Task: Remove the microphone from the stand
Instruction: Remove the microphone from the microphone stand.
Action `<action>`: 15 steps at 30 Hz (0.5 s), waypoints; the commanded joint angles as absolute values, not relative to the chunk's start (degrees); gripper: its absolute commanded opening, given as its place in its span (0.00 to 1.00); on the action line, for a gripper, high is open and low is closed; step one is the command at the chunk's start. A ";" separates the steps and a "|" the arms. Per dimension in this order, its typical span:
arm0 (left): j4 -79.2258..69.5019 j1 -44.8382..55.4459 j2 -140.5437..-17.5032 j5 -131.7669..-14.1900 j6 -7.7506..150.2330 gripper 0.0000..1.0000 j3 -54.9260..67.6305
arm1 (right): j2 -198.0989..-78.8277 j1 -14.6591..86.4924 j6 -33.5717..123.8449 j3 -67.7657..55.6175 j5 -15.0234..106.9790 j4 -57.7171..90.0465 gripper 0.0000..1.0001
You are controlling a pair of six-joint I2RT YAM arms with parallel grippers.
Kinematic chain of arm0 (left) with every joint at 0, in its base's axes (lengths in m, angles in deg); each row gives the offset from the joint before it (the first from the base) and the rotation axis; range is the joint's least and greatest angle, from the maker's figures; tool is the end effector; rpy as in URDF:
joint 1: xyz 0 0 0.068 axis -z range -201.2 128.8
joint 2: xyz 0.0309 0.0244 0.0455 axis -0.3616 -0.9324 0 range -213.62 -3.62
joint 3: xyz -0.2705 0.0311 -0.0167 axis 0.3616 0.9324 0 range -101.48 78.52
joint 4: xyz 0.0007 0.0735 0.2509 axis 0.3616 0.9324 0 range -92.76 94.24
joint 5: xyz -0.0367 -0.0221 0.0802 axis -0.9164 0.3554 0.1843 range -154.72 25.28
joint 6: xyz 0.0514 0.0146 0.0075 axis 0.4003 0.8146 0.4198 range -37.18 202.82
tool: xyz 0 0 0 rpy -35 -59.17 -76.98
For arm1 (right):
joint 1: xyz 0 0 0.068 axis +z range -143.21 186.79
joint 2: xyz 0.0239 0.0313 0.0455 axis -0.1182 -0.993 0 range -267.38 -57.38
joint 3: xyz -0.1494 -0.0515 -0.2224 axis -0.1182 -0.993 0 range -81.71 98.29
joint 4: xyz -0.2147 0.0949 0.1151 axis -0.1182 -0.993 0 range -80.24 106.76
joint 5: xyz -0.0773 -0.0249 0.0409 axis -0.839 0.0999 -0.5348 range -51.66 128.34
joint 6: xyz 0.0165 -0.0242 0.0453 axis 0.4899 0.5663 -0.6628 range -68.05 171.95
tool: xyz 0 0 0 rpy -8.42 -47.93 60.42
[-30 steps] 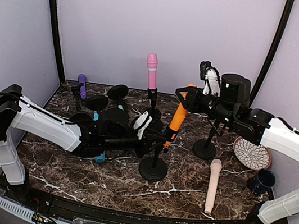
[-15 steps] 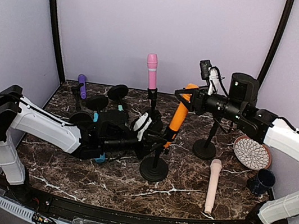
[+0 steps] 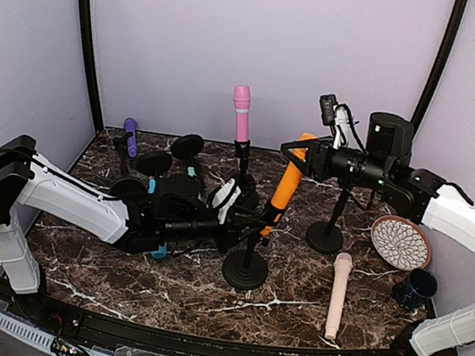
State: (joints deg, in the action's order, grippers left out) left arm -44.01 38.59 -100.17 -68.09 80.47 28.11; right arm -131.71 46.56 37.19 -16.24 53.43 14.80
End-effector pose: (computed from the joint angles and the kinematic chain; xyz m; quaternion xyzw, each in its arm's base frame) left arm 0.1855 -0.3227 0.2314 0.3712 0.6362 -0.3674 0.5679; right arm 0.2295 0.2033 0.3689 -0.2471 0.7277 0.3794 0.5152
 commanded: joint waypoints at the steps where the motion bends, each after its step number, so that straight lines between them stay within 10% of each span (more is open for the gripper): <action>1: -40.25 38.49 -101.36 -67.72 80.05 0.00 30.28 | -130.42 46.08 33.97 -10.88 44.33 15.44 0.31; 15: -40.37 38.51 -101.44 -70.47 79.49 0.00 31.93 | -130.94 45.99 44.93 -12.05 68.51 19.44 0.32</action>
State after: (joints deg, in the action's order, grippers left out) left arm -46.05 38.62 -100.56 -68.79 80.47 29.22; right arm -132.12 46.82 40.01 -13.79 55.94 10.10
